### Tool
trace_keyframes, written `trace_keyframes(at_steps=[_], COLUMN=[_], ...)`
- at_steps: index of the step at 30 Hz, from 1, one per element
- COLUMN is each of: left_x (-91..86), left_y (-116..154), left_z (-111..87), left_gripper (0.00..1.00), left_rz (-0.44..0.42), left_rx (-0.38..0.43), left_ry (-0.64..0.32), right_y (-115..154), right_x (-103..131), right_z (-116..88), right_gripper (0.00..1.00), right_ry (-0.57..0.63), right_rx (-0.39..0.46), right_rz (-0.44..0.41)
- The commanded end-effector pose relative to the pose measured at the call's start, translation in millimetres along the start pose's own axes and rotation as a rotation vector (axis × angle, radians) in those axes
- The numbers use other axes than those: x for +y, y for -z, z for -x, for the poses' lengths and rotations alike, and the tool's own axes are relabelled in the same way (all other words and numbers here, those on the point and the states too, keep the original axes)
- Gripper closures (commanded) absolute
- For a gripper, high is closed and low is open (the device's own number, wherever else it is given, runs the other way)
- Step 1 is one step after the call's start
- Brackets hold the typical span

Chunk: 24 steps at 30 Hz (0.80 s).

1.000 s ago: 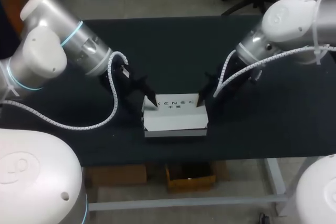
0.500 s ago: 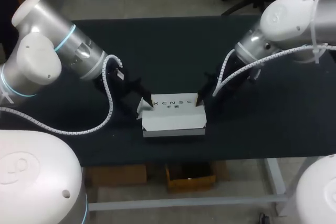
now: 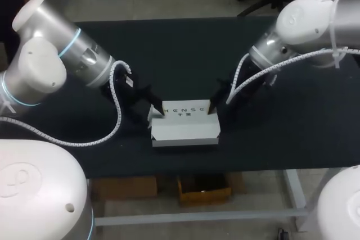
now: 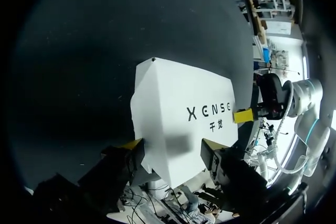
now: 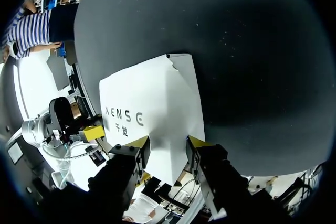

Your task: Assemble the packaging by folding the flat box into shape, placing the metal phone stand inside, and closing the box properly

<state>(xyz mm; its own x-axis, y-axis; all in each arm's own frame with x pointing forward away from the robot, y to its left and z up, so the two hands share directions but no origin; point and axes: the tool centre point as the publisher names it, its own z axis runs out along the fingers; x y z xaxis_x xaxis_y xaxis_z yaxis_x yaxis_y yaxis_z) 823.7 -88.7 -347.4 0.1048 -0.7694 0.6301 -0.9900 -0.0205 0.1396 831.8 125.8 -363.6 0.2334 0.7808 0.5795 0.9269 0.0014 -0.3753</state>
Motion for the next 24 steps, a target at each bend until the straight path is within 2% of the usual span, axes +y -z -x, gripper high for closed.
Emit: trace_keyframes(at_steps=[1,13,16,21,24], left_x=[-5.8,-2.4,-1.9,-0.1,-0.3], left_y=[-7,-13,-13,-10,-7], left_z=[-2.6,-5.3,-8.4,-14.5,-16.5], left_gripper=[0.29,0.33,0.3,0.33,0.3], left_rz=[0.012,0.037,0.04,0.042,0.051], left_rx=[-0.001,0.046,0.064,0.067,0.084], left_ry=[-0.006,-0.024,-0.026,-0.019,-0.024], right_y=[-2,-6,-5,1,3], right_x=[1,0,0,-2,-3], right_z=[-4,-3,-5,-9,-11], right_gripper=[0.57,0.56,0.56,0.56,0.57], right_ry=[0.005,0.01,0.011,0.007,0.007], right_rx=[-0.003,-0.002,-0.007,-0.025,-0.027], right_rz=[-0.006,-0.007,-0.004,0.009,0.015])
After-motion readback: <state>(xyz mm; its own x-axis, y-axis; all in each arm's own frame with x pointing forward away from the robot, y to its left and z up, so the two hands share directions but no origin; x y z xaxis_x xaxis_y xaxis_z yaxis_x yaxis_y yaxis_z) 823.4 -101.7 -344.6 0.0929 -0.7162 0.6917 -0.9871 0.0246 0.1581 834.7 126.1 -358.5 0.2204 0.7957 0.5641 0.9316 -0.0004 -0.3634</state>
